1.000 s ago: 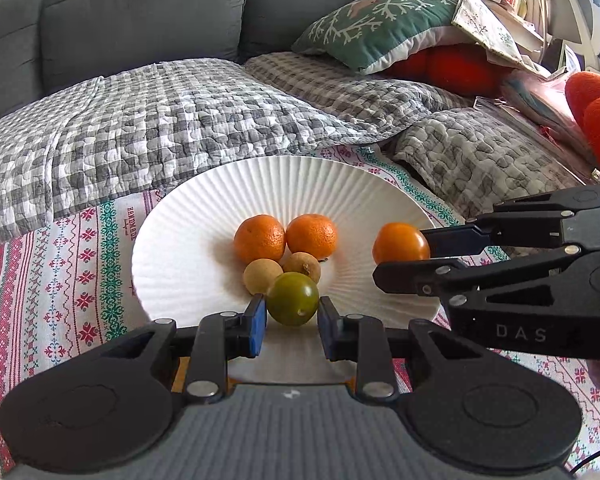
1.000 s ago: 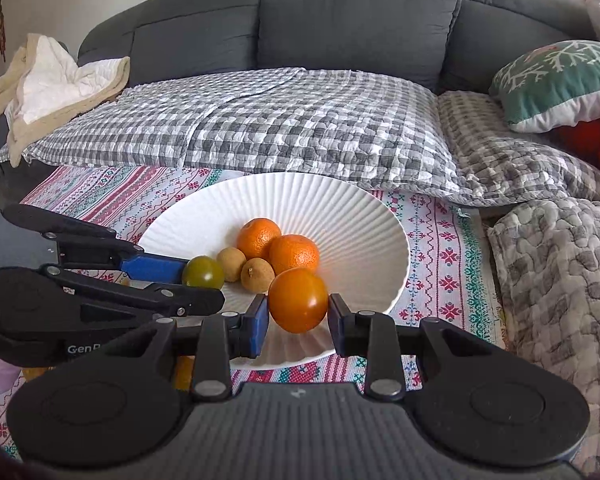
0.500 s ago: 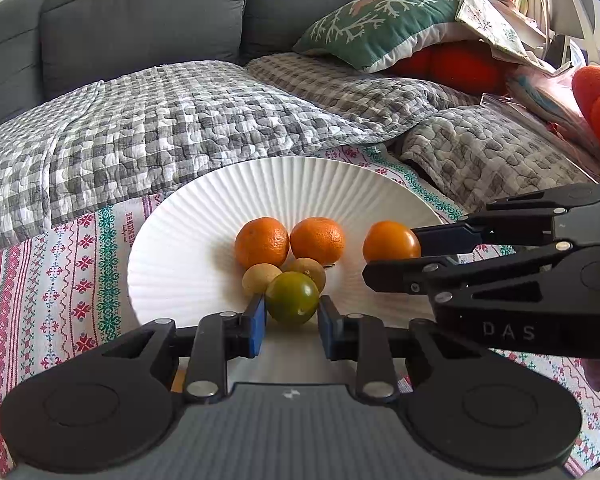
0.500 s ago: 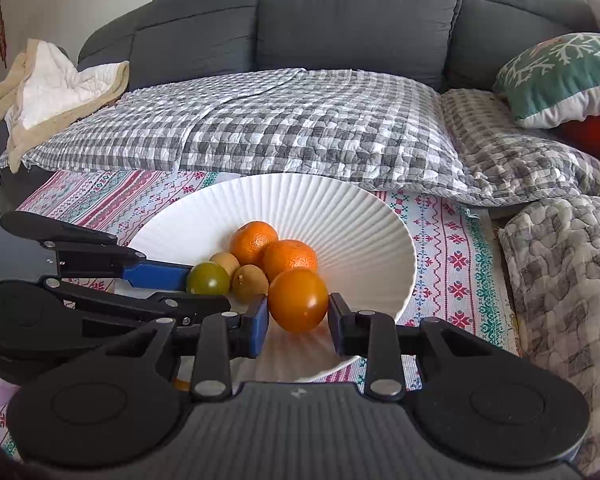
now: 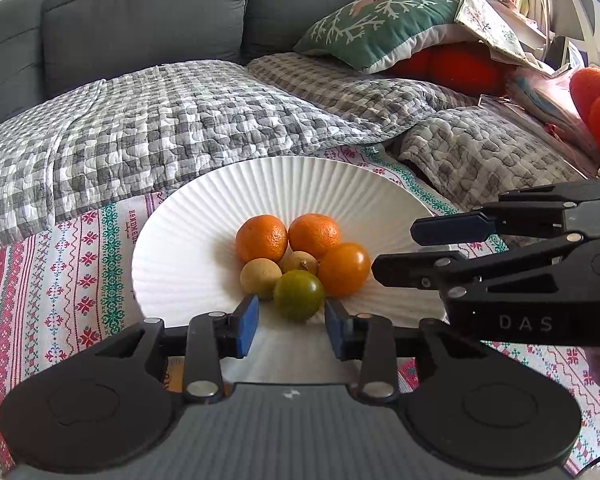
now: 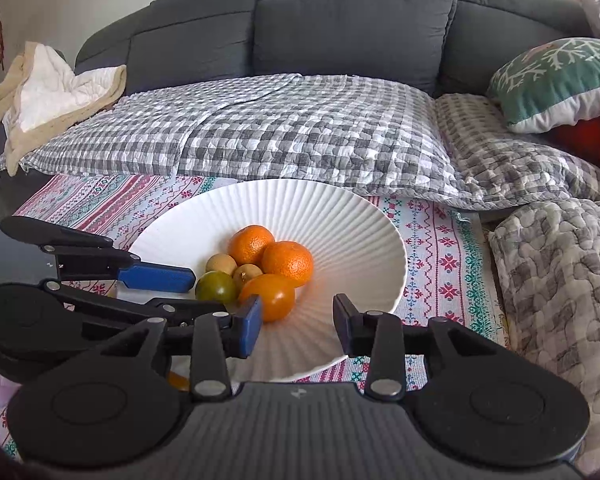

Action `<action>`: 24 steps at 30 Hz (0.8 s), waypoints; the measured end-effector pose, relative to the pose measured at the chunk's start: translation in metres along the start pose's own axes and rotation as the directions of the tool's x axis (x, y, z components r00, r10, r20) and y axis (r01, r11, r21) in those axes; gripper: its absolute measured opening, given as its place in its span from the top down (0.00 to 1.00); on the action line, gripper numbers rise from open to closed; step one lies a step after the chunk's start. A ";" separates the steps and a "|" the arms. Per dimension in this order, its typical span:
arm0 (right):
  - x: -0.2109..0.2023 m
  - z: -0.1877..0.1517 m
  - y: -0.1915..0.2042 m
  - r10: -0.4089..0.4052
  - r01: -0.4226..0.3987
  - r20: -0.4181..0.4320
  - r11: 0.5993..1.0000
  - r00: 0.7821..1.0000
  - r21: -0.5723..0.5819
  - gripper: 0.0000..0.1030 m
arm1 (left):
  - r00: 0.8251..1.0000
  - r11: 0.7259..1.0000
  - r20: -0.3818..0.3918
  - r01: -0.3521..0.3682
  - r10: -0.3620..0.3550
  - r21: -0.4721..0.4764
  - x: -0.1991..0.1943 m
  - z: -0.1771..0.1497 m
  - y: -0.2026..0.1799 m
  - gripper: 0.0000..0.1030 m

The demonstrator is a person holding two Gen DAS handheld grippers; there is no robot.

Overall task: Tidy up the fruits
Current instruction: 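Carry both tomatoes onto the white plate and open both tools, then withdraw both tools from the plate back toward the fruit pile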

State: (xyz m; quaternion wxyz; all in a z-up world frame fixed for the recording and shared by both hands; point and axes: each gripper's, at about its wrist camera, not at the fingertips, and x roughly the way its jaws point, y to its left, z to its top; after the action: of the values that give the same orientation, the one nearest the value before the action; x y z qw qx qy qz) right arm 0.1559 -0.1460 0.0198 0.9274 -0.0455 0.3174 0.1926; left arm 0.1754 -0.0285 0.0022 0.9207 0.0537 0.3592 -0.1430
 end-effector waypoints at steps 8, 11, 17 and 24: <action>-0.020 0.001 0.000 -0.027 0.026 0.016 1.000 1.000 0.017 0.39 | 1.000 1.000 0.004 -0.006 0.006 -0.022 -0.025 -0.005 0.004 0.46; -0.030 0.003 0.003 -0.032 0.031 0.023 0.999 0.999 0.025 0.32 | 1.000 0.999 0.011 -0.005 0.006 -0.034 -0.037 -0.009 0.005 0.39; -0.052 0.003 0.010 -0.033 0.032 0.040 0.999 0.999 0.040 0.21 | 1.000 0.998 0.023 -0.016 0.017 -0.059 -0.062 -0.017 0.010 0.26; -0.071 0.000 0.017 -0.042 0.038 0.053 0.996 0.998 0.076 0.12 | 0.999 0.997 0.016 -0.028 0.030 -0.073 -0.086 -0.024 0.013 0.14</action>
State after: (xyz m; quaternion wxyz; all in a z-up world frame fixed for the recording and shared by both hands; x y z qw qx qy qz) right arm 0.0973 -0.1535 0.0635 0.9404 -0.0117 0.2982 0.1629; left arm 0.1037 0.0076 0.0427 0.9270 0.0243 0.3554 -0.1169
